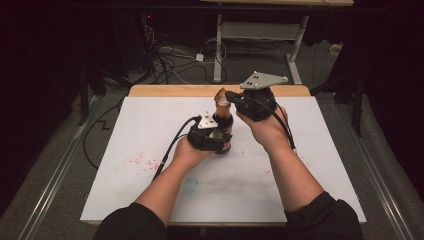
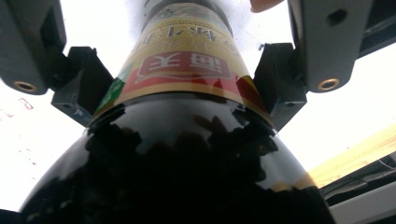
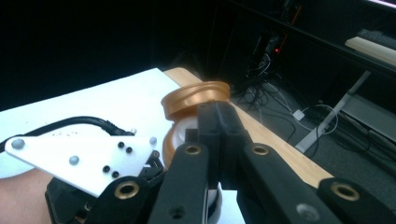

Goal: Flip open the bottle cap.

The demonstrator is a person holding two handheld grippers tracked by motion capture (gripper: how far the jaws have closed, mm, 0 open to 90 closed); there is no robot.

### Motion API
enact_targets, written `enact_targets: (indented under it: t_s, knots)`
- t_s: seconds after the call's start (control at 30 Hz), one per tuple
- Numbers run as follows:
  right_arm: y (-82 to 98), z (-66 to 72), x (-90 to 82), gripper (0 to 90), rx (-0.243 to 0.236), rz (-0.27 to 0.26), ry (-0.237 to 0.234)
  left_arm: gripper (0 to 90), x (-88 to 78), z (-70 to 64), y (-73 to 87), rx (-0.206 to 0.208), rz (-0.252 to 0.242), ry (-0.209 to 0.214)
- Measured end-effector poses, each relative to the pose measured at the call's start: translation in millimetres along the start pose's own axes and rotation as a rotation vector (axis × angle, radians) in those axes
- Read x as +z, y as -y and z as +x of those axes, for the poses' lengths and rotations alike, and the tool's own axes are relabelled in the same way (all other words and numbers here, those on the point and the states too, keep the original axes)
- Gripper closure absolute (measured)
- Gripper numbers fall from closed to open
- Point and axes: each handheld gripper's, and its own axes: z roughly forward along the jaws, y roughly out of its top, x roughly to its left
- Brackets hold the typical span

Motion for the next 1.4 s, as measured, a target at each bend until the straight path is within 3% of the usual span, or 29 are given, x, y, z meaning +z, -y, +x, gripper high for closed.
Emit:
enact_targets:
  t_s: [0.23,0.27,0.3,0.33,0.5,0.7,1.0,1.3,1.4]
  knots:
    - [-7.2,4.4,4.3,90.0,-0.004,-0.02,-0.01,28.7,-0.2,-0.7,0.4,0.004,0.002,-0.001]
    - [-8.7,5.2,5.6,90.0,-0.006,-0.021,-0.014,28.7,3.3,-4.5,0.3,-0.061,-0.051,-0.011]
    - [-10.0,5.9,7.1,90.0,-0.008,-0.022,-0.016,28.7,3.3,-4.3,0.2,-0.062,-0.051,-0.01]
    - [-11.3,6.6,8.5,90.0,-0.009,-0.022,-0.019,28.7,-0.3,-0.3,0.1,0.002,0.003,-0.002]
    - [-12.8,7.4,10.7,90.0,-0.01,-0.023,-0.025,28.7,-0.7,0.4,0.0,0.001,0.003,0.002]
    - [-7.2,-0.6,1.1,90.0,0.015,-0.031,-0.018,28.6,-0.8,1.4,0.4,-0.007,-0.004,0.008]
    - [21.0,-16.0,-13.8,90.0,0.054,-0.015,0.008,28.6,-1.4,3.1,0.4,-0.015,-0.006,0.016]
    - [59.7,-23.5,-13.5,90.0,0.105,0.01,0.013,28.6,-1.3,3.9,0.4,-0.024,-0.01,0.023]
    - [72.8,-24.2,-10.9,80.8,0.124,0.021,0.006,28.6,-1.3,3.9,0.5,-0.025,-0.011,0.023]
